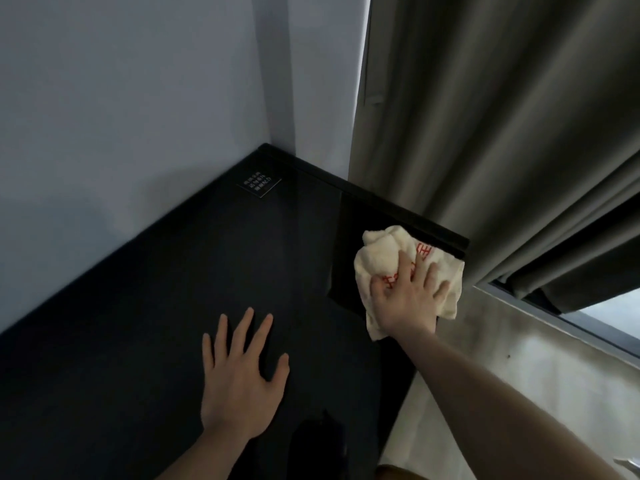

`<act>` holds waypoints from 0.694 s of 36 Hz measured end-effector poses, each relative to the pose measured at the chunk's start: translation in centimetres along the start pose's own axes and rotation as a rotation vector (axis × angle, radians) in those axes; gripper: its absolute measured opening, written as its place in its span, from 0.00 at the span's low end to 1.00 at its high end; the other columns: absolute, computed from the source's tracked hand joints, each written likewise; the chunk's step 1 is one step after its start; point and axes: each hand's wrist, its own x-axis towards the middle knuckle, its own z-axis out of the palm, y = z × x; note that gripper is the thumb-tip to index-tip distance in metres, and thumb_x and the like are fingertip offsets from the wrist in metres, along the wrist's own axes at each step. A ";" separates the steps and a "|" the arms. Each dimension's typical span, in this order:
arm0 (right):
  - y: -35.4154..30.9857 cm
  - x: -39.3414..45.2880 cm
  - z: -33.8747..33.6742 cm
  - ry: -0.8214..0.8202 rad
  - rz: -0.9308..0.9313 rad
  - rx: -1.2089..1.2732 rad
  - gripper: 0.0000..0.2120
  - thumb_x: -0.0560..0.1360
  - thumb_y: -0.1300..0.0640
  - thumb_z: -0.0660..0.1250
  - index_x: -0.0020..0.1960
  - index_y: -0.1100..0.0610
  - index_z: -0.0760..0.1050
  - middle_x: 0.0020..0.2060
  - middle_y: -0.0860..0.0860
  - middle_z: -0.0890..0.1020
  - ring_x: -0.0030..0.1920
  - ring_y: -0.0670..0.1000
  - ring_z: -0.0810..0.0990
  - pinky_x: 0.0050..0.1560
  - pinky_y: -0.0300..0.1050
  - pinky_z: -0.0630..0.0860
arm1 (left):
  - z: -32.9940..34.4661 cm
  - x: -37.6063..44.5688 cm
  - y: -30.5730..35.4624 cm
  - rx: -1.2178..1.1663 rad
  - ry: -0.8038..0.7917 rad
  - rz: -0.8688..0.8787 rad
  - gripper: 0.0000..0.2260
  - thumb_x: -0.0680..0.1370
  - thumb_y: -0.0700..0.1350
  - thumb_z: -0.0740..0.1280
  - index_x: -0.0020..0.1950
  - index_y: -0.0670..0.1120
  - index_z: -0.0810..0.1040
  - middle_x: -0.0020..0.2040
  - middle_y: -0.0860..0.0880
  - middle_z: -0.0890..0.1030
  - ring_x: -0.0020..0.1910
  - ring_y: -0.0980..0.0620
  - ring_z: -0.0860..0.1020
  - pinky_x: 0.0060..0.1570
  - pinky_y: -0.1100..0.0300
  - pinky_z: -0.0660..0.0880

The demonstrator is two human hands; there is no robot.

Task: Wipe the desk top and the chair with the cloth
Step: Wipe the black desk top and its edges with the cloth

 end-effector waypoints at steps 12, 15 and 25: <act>-0.1 -5.7 0.7 -0.011 0.037 -0.035 0.37 0.79 0.35 0.50 0.82 0.48 0.43 0.82 0.54 0.48 0.81 0.61 0.41 0.77 0.69 0.39 | -0.2 0.0 0.1 -0.007 0.006 0.001 0.34 0.77 0.70 0.44 0.82 0.62 0.49 0.84 0.55 0.48 0.82 0.46 0.39 0.80 0.42 0.40; -0.2 -4.7 0.7 -0.010 0.030 -0.058 0.37 0.78 0.35 0.50 0.82 0.49 0.45 0.81 0.56 0.50 0.81 0.63 0.42 0.77 0.70 0.40 | 0.0 0.1 0.1 -0.005 0.011 0.008 0.33 0.77 0.69 0.46 0.82 0.62 0.53 0.84 0.55 0.51 0.83 0.45 0.42 0.81 0.41 0.43; -1.0 2.0 0.3 -0.041 -0.023 -0.098 0.38 0.77 0.33 0.49 0.81 0.49 0.45 0.81 0.58 0.51 0.80 0.64 0.44 0.77 0.70 0.40 | 0.0 0.1 0.1 -0.034 0.008 -0.001 0.31 0.79 0.67 0.52 0.82 0.61 0.58 0.83 0.56 0.53 0.83 0.47 0.44 0.81 0.41 0.46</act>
